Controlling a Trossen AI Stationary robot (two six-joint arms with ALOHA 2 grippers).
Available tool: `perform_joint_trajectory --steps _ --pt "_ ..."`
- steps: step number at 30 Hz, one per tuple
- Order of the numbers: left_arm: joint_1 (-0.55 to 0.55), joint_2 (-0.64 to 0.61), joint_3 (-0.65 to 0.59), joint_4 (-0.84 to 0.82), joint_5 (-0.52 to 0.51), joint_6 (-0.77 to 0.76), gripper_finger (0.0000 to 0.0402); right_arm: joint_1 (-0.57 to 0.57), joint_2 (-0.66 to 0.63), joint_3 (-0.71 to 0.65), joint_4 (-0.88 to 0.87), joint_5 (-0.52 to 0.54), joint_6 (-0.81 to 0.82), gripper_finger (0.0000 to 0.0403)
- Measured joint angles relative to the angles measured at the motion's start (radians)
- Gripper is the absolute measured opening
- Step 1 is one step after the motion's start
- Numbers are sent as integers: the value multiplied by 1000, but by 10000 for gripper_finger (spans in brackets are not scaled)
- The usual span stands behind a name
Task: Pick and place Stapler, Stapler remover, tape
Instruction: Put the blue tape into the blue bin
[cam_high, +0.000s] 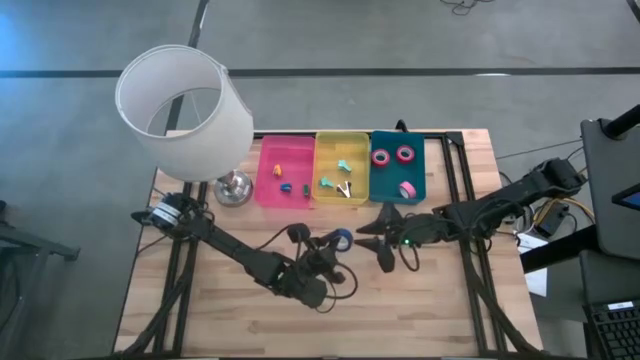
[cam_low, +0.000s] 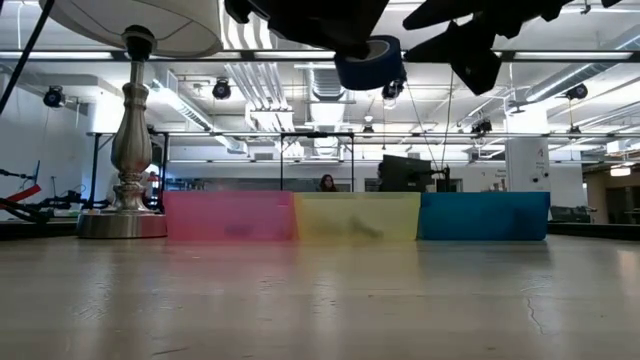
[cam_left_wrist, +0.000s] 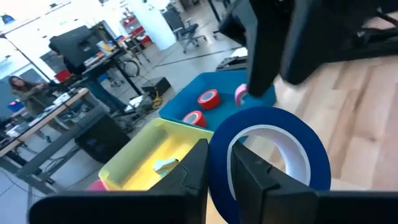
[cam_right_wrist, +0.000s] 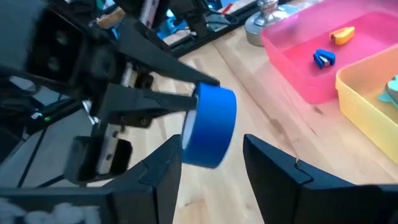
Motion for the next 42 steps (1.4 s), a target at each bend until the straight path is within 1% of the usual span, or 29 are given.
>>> perform_joint_trajectory --steps 8,14,24,27,35,38,42 --pt "12 0 -3 48 -6 0 50 -35 57 -1 69 -10 22 169" --pt "17 0 -4 51 -8 3 51 -58 77 0 75 -17 23 169" --pt "26 0 -4 60 -4 -15 51 -60 83 1 79 -15 -6 168" --pt "29 0 -4 63 1 -20 51 -60 83 1 83 -15 -17 159" --pt "30 0 -5 92 -3 -21 52 -68 82 1 85 -14 -36 115" --pt "30 0 -6 94 2 -22 59 -71 82 1 83 -15 -40 111" --pt "30 0 -6 96 10 -26 75 -71 82 1 78 -15 -47 116"
